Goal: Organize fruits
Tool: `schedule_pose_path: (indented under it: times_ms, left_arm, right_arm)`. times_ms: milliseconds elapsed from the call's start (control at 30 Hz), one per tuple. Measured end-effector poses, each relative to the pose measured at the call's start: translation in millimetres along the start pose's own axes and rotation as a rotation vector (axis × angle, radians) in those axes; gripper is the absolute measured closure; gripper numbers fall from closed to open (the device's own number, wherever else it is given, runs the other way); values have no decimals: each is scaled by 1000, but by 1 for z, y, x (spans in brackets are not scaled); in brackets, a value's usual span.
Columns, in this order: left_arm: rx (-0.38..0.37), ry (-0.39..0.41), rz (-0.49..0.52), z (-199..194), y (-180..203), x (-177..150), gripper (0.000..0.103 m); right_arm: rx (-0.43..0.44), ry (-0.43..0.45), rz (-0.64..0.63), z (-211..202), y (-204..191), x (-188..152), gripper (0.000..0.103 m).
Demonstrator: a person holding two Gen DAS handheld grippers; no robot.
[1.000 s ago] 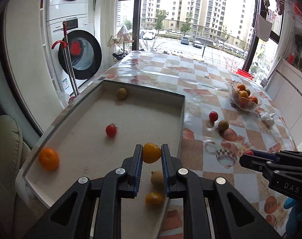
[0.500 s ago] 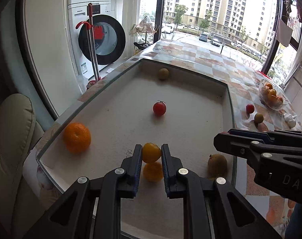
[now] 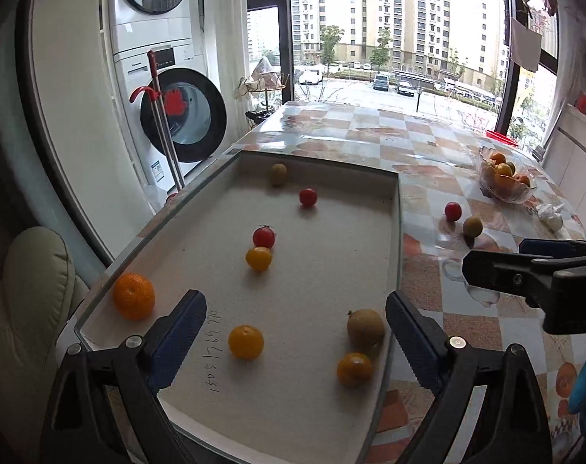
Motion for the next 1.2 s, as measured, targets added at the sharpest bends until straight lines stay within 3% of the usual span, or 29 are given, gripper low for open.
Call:
schedule_pose_path:
  times_ms: [133,267,433,633,700,800,1200]
  left_arm:
    - [-77,3,128,0,48,2,8]
    - [-157,-68,199,18,94,-4,8]
    - [-127,-195,199,60,122,-16,8]
    - [-115,-226,117,82,121,-7,7]
    - [-119,-240,93,89,120,-5,0]
    - [-119,-228,57,92,115,-4,0]
    - [-116,-227,54,97,115,-1,0]
  right_arm:
    - [-134,-36,87,8,58,-19,0]
    - [-279,-84,160,15,114,-42,0]
    - [-400,-90,208,17,156,-67,0]
    - [-413,-53,209,15,165,-70,0]
    - [-416,-33,213,15,166,-72,0]
    - [-420,-10,215,15,166,-76,0]
    - [-420,-10,214,15,167,-75,0]
Point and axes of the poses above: each gripper's, at about its wrist camera, not at the fingertips, and z roughly the way its jaws point, y to its right, x to its top, the point moved 2 cm from there along z, roughly the way its jaws point, and after that the axes turned 14 degrees about -x, right-handed, at the moved point
